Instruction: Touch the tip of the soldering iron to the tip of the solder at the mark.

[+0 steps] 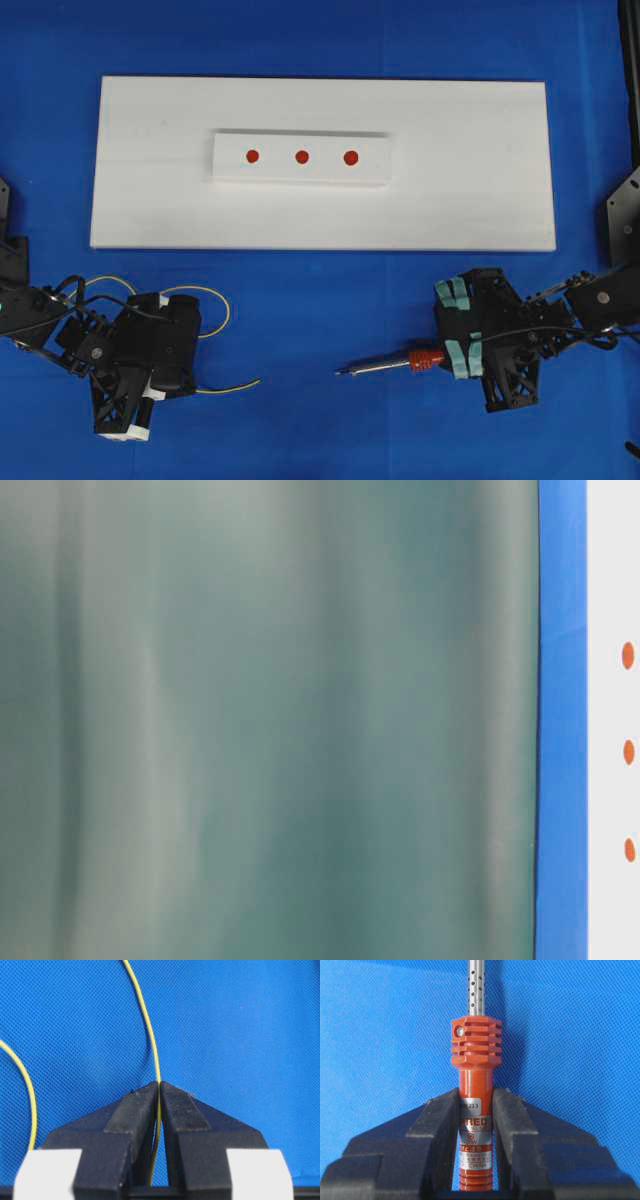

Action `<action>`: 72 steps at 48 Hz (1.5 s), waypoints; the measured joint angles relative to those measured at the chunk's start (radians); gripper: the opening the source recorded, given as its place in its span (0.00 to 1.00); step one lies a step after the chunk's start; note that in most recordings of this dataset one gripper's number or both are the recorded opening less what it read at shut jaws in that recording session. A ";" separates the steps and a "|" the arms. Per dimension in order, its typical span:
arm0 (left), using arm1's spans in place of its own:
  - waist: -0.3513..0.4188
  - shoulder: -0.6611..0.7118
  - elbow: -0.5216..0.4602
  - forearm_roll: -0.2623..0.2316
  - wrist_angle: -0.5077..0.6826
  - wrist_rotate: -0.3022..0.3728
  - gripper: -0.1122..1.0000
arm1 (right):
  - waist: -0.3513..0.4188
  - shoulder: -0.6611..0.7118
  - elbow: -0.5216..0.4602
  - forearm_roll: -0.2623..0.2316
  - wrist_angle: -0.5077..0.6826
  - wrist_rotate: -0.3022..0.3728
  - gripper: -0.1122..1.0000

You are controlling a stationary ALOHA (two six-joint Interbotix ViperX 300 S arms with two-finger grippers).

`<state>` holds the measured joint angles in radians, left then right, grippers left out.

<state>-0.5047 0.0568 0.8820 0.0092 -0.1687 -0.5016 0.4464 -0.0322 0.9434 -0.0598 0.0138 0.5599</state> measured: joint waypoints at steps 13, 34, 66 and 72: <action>0.003 -0.018 -0.005 0.000 0.006 -0.006 0.60 | 0.000 0.002 -0.011 0.015 0.023 0.000 0.45; 0.043 -0.276 -0.005 0.000 0.209 0.014 0.83 | -0.048 -0.206 -0.081 -0.077 0.235 -0.014 0.85; 0.262 -0.871 0.175 0.003 0.239 0.411 0.82 | -0.218 -0.851 -0.011 -0.316 0.462 -0.014 0.85; 0.291 -1.019 0.245 0.002 0.238 0.446 0.81 | -0.242 -0.946 0.032 -0.342 0.500 -0.009 0.85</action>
<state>-0.2132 -0.9618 1.1275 0.0107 0.0690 -0.0552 0.2040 -0.9787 0.9756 -0.4019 0.5139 0.5507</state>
